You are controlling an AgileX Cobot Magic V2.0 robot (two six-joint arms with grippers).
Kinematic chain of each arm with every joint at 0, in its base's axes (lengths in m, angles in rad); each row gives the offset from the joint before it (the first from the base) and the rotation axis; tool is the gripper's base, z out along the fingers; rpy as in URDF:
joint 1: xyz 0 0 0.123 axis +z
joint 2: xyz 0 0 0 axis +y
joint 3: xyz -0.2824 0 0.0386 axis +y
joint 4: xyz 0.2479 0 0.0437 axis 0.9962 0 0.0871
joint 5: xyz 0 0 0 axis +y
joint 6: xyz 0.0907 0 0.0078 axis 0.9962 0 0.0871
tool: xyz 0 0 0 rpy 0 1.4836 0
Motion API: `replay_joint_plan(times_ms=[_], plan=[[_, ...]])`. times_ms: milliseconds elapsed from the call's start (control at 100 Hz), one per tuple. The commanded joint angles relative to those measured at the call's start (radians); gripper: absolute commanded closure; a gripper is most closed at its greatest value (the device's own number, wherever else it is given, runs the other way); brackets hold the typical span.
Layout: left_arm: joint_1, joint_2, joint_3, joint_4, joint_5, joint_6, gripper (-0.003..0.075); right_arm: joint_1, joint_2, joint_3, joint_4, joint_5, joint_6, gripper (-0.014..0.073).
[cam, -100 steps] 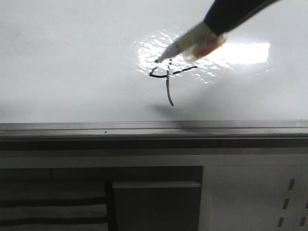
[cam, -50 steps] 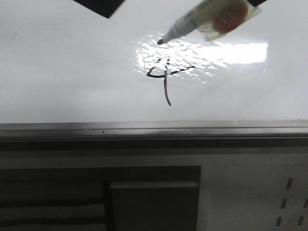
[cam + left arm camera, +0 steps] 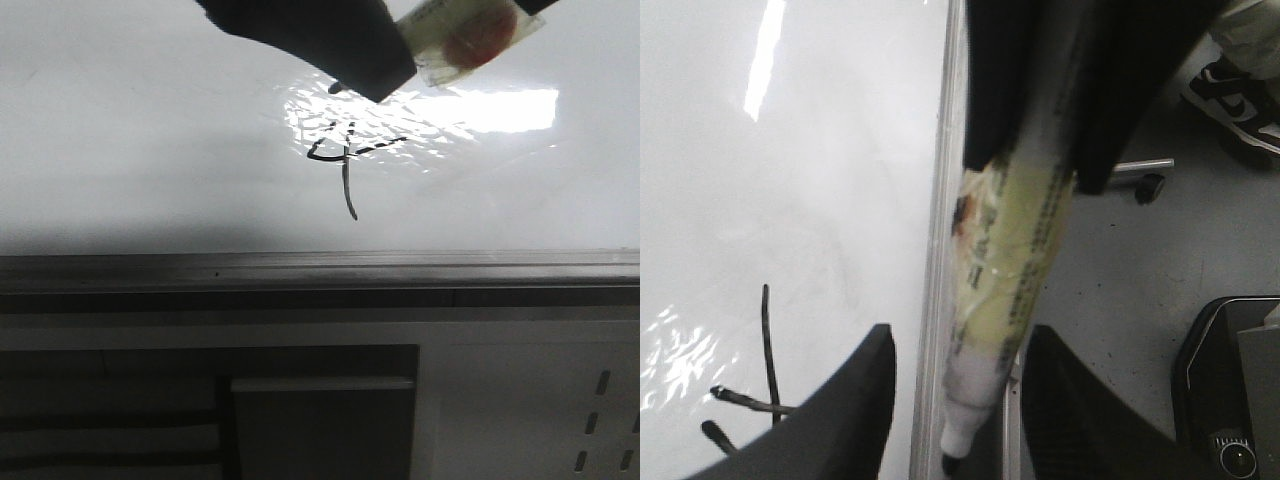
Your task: Write number 4 on whiteboard
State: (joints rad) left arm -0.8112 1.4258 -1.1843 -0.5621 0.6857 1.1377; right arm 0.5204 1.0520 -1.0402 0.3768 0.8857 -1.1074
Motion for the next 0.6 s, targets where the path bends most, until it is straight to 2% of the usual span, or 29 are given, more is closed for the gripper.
replay_joint_plan(times_ms=[0, 500, 590], plan=[[-0.008, -0.021, -0.037, -0.062, -0.047, 0.026, 0.0439, 0.000, -0.020, -0.034, 0.019, -0.055, -0.012, 0.0658], [-0.008, 0.004, -0.037, -0.065, -0.061, 0.030, 0.0440, 0.000, -0.020, -0.034, 0.019, -0.058, -0.012, 0.0658], [-0.008, 0.004, -0.037, -0.065, -0.061, 0.030, 0.0471, 0.000, -0.020, -0.034, 0.019, -0.056, -0.012, 0.0658]])
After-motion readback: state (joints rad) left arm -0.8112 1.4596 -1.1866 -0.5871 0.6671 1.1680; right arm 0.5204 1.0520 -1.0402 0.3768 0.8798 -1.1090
